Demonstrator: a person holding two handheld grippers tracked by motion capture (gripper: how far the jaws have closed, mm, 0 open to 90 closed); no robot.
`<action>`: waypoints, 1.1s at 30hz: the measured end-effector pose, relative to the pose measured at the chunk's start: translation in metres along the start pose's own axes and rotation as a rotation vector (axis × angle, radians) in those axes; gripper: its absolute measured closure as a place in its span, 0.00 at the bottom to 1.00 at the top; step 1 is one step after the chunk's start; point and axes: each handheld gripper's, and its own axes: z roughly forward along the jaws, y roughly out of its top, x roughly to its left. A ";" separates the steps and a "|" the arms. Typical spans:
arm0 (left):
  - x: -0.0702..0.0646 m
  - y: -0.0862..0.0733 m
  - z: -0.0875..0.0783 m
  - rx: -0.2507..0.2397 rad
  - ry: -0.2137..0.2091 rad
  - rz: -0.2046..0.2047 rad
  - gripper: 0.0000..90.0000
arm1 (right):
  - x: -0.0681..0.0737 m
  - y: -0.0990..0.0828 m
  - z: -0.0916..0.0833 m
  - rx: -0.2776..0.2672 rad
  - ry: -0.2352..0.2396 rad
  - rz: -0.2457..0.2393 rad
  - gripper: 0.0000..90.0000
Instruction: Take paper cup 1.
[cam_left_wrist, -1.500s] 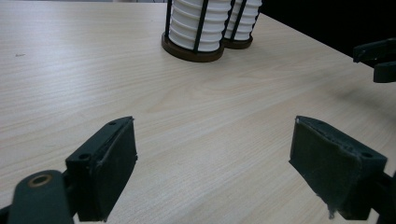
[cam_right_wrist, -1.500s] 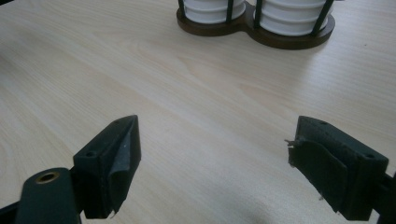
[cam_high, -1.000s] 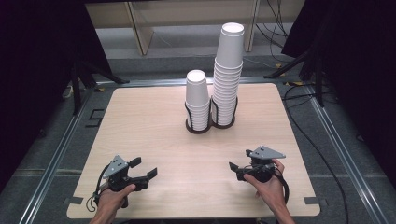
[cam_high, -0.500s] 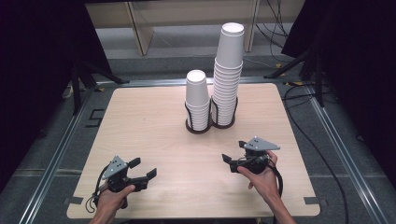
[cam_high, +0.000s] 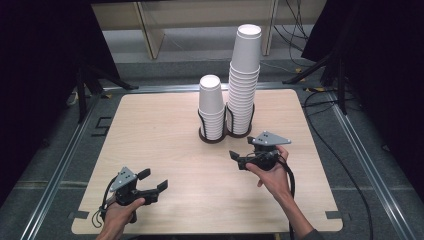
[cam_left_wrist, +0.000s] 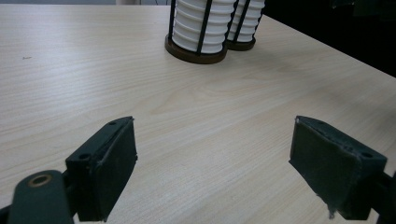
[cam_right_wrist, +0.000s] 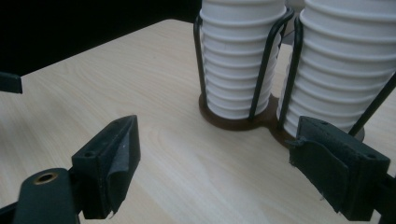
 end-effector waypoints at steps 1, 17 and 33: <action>0.000 0.000 0.000 0.001 0.001 -0.004 0.16 | 0.000 0.006 0.002 -0.010 0.005 -0.003 0.18; 0.000 0.001 -0.001 0.030 0.021 -0.005 0.16 | -0.001 0.050 0.023 -0.061 0.033 -0.013 0.17; 0.000 0.000 -0.001 0.036 0.017 0.004 0.16 | -0.012 0.080 0.035 -0.091 0.027 -0.003 0.17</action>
